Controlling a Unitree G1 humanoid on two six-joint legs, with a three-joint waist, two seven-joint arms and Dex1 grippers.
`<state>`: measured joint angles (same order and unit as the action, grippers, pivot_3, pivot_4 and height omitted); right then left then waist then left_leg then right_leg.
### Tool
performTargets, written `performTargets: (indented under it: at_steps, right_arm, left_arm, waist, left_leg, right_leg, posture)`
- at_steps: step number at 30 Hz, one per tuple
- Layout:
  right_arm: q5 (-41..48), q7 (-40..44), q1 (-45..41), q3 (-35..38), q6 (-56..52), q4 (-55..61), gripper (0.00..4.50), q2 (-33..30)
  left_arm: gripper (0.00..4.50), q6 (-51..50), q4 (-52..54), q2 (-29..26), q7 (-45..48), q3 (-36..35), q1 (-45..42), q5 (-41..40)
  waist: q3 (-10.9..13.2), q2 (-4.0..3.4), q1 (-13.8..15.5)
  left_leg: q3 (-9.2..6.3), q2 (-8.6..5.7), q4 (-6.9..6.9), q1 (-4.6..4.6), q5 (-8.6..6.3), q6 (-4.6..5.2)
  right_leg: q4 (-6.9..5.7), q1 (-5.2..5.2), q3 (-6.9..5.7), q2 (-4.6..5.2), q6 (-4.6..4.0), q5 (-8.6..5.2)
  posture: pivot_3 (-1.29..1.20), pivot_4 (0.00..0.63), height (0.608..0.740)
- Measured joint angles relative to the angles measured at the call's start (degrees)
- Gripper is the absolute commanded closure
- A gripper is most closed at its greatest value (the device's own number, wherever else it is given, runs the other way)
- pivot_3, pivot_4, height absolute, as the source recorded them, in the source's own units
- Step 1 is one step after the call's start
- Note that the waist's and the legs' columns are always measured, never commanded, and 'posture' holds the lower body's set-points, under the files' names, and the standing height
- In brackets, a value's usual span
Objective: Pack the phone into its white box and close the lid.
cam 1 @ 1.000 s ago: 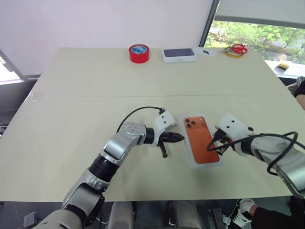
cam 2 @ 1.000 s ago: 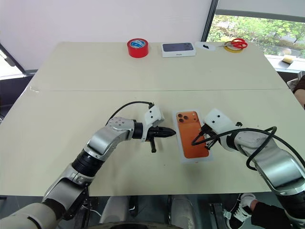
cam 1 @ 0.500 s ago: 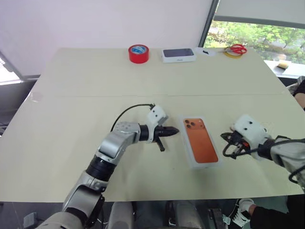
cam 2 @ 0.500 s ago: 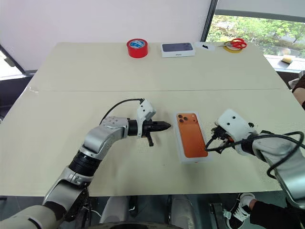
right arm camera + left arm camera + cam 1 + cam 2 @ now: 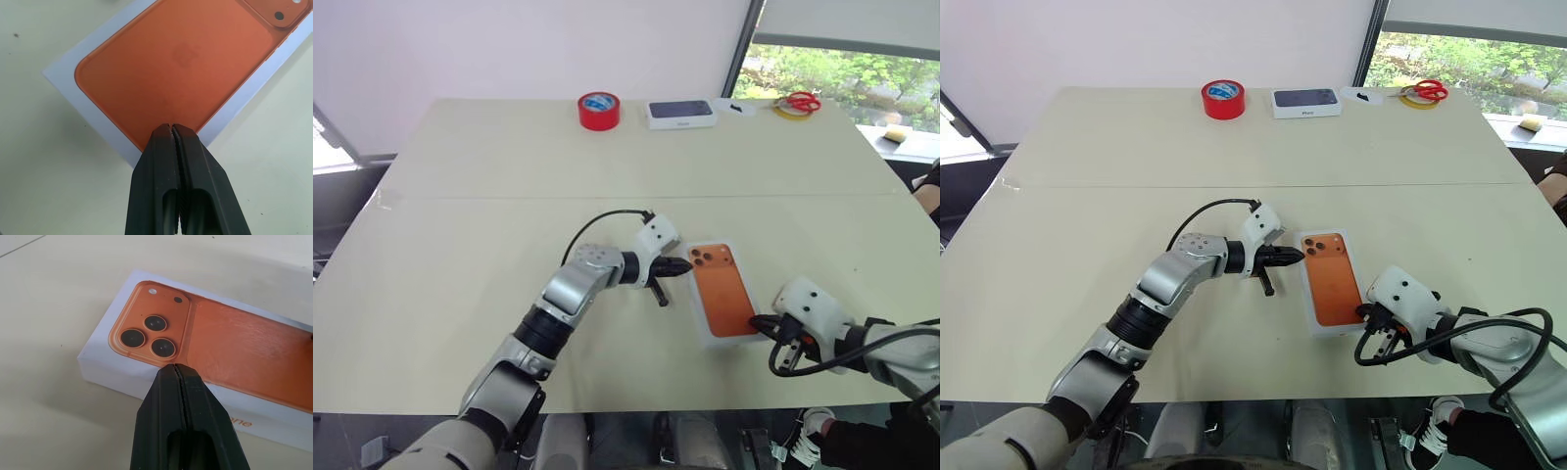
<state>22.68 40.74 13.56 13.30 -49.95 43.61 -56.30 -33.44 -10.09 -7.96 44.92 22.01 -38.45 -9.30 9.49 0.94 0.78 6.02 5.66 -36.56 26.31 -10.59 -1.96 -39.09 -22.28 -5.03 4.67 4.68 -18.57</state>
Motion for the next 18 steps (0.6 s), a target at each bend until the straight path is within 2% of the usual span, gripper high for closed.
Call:
performTargets:
  at_steps: [6,11,15,18]
  right_arm:
    - [-0.8,-2.0,-1.3,0.1,0.8,-1.2,4.44,2.2]
    - [-1.6,-8.1,-9.6,6.0,6.2,-8.8,4.44,11.7]
    - [-0.7,-9.2,-13.3,10.9,9.2,-15.7,4.44,13.9]
    - [0.2,-7.8,-13.8,11.8,11.3,-19.3,4.44,14.4]
  left_arm:
    - [4.5,0.2,1.1,-2.2,0.1,-2.4,1.7,-0.9]
    - [4.5,0.1,5.1,-8.4,0.1,-14.1,4.0,-6.6]
    - [4.5,1.3,6.3,-14.5,-0.7,-23.7,8.0,-8.8]
    - [4.5,1.9,7.0,-17.2,-1.7,-27.8,13.0,-9.5]
  waist:
    - [0.0,-0.01,-0.1]
    - [0.0,-0.03,-0.3]
    - [0.0,-0.03,0.1]
    - [0.0,-0.03,0.1]
  left_leg:
    - [-0.01,0.01,0.0,0.0,0.0,0.0]
    - [0.03,0.03,0.03,-0.02,0.03,-0.04]
    - [0.08,0.01,0.04,-0.01,0.03,-0.04]
    - [0.1,0.01,0.03,-0.01,0.02,-0.04]
  right_leg:
    - [-0.01,-0.03,0.01,0.0,0.0,0.0]
    - [-0.04,-0.05,0.02,-0.02,-0.01,0.0]
    - [-0.02,-0.02,0.01,0.01,0.01,0.0]
    - [-0.01,-0.01,0.01,0.02,0.01,0.0]
  posture:
    - [0.0,0.15,0.73]
    - [0.0,0.15,0.73]
    - [0.0,0.15,0.73]
    - [0.0,0.15,0.73]
